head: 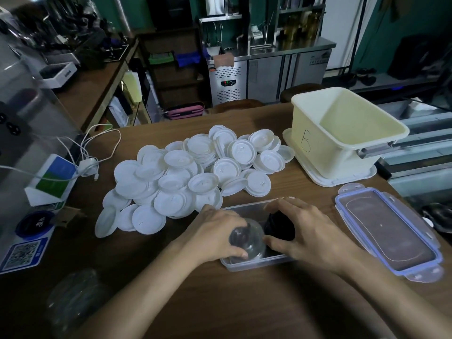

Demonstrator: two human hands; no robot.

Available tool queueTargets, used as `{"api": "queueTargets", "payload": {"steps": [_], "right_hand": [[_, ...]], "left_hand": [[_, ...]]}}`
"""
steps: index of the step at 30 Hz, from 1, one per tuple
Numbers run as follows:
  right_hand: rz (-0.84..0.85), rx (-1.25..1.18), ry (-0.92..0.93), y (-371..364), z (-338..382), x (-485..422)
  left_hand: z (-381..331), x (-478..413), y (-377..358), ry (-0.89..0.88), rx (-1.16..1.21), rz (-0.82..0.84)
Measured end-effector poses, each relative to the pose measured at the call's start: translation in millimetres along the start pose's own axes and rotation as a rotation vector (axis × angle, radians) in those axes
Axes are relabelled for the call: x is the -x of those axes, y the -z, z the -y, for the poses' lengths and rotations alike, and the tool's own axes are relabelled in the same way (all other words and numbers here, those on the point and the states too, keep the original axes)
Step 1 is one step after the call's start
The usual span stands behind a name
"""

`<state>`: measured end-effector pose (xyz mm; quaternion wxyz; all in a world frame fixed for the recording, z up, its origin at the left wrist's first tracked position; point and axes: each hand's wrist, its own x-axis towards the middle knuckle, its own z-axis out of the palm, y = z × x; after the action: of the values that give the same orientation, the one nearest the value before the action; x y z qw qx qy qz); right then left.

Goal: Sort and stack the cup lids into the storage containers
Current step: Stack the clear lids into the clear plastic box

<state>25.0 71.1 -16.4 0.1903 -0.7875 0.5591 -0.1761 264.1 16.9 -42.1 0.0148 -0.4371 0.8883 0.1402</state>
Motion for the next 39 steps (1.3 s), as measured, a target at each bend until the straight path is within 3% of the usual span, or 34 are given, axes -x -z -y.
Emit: {"api": "queueTargets", "payload": {"steps": [8, 14, 28, 39], "right_hand": [[-0.045, -0.057, 0.113, -14.3, 34.1, -12.4], [0.025, -0.093, 0.213, -33.7, 80.9, -32.3], [0.222, -0.078, 0.377, -172.1, 214.5, -58.8], [0.262, 0.065, 0.309, -242.9, 254.4, -51.6]], "left_hand": [[6.8, 27.9, 2.8, -0.007, 0.089, -0.133], [39.8, 90.6, 19.5, 0.074, 0.222, -0.314], [150.0, 272.9, -7.6, 0.481, 0.303, -0.258], [195.4, 309.3, -32.0, 0.464, 0.398, -0.169]]}}
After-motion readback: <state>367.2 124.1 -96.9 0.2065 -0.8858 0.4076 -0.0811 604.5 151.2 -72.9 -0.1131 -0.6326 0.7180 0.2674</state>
